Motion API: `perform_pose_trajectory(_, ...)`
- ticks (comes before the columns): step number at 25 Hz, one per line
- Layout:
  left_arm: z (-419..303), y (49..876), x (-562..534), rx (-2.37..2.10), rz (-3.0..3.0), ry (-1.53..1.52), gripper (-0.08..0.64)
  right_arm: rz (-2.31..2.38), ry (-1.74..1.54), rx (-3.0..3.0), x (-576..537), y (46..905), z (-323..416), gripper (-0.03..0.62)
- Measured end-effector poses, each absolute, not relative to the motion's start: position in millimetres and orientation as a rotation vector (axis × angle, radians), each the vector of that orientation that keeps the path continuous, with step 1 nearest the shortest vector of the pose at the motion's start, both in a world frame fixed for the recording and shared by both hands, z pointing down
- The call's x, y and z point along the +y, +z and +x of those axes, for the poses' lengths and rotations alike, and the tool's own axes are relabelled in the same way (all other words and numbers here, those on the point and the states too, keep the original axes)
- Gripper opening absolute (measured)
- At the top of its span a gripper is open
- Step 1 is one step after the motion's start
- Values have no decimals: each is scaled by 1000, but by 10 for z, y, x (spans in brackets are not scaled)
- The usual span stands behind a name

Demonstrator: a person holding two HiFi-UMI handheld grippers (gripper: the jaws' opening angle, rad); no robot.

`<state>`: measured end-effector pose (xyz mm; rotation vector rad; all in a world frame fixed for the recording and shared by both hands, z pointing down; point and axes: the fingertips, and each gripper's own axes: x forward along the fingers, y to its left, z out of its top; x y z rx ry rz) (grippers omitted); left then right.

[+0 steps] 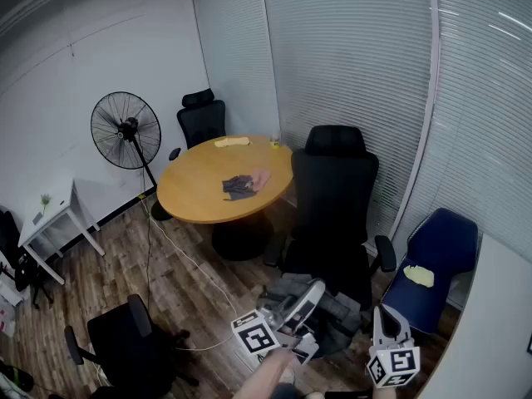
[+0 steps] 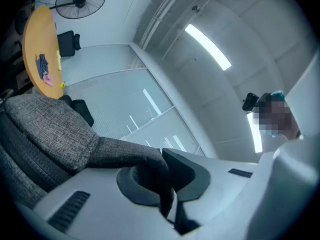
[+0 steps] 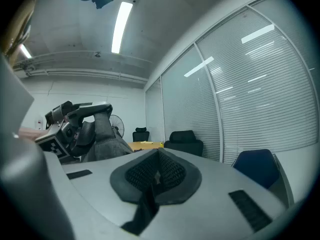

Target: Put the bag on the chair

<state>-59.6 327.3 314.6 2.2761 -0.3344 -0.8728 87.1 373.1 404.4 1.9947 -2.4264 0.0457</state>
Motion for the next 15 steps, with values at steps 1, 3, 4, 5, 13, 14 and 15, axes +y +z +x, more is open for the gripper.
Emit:
perform_pose_trajectory(1, -565, 3164, 3270, -332, 2266, -864, 35, 2001, 61, -2418, 3732, 4042, 890, 12)
perform_pose_trajectory(3, -510, 3217, 3276, -325, 2241, -846, 35, 2008, 81, -2407, 3737, 4033, 918, 12)
perform_pose_trajectory(4, -488, 3256, 3286, -322, 2227, -838, 35, 2007, 82, -2406, 3737, 4028, 927, 12)
perform_pose_trajectory(5, -469, 3299, 3295, -322, 2214, -830, 35, 2004, 77, -2409, 3728, 4025, 936, 12)
perform_pose_trajectory(13, -298, 3457, 3204, -306, 2184, -814, 35, 1980, 112, -2443, 3526, 4131, 1039, 12)
perform_pose_trajectory(14, -268, 3478, 3148, -306, 2189, -807, 35, 1986, 129, -2457, 3482, 4149, 1054, 12)
perform_pose_trajectory(15, -234, 3504, 3086, -307, 2190, -801, 35, 1992, 138, -2465, 3436, 4171, 1079, 12)
